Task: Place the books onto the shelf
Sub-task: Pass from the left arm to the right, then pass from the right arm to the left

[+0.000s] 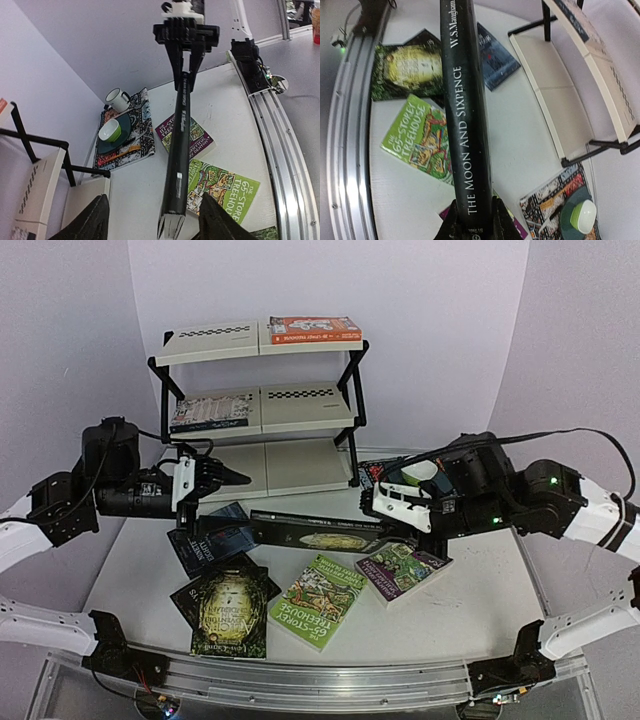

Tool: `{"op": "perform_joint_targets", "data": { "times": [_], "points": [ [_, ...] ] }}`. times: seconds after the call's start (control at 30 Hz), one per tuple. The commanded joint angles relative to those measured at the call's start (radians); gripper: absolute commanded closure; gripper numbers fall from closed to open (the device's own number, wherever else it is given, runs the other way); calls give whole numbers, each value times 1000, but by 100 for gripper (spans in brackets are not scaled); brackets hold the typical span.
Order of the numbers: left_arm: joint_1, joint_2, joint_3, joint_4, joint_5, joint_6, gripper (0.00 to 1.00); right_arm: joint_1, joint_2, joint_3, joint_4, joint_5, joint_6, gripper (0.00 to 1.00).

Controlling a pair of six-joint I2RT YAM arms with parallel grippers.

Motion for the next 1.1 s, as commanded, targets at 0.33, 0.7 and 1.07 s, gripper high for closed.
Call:
{"op": "perform_joint_targets", "data": {
  "times": [0.33,0.7,1.07],
  "points": [
    [-5,219,137,-101,-183,-30,25,-4,176,113,-36,338,-166,100],
    [-7,399,261,-110,-241,-199,18,-4,237,204,-36,309,-156,100],
    [-49,508,322,-122,-226,-161,20,-3,258,265,-36,277,-140,100]
  ]
}}
